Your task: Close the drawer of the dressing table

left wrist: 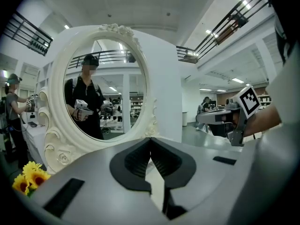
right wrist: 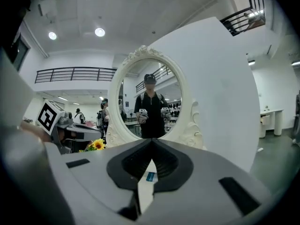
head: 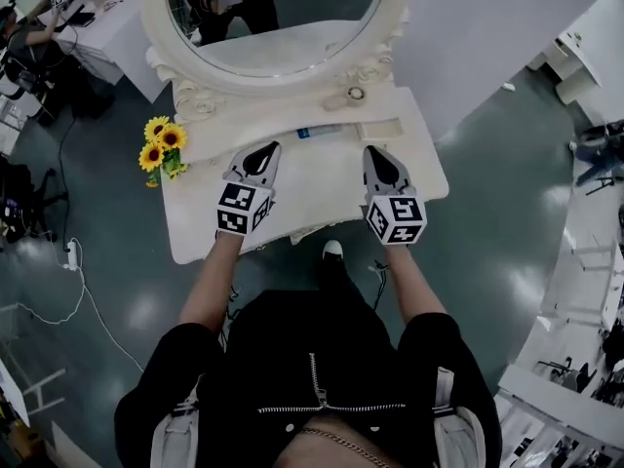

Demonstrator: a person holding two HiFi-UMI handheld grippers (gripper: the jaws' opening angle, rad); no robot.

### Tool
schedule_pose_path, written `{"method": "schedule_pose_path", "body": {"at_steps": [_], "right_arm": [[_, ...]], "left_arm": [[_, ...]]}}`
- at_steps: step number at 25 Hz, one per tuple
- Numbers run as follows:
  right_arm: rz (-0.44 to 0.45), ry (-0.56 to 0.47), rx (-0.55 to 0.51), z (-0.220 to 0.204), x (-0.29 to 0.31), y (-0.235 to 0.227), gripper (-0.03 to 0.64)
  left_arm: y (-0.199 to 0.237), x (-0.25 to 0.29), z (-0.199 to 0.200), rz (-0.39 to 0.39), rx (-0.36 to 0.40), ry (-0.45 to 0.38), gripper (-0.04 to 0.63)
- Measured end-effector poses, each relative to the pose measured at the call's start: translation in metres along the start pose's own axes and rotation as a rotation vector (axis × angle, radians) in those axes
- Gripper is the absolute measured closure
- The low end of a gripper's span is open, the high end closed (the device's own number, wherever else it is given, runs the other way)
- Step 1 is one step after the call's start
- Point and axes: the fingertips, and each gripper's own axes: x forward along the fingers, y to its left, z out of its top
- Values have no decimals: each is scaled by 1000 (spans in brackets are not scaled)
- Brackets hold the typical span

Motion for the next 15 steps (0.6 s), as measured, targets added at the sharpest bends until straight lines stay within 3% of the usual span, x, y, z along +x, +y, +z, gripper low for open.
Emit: {"method": "schedule_pose_path", "body": {"at_steps": [8, 15], "right_arm": [[155, -12, -61, 26, 64, -51, 612], [197, -34, -65, 32, 90, -59, 612]], "left_arm": [[12, 50, 23, 169, -43, -18, 574], [25, 63, 29, 216, -45, -17, 574]]}}
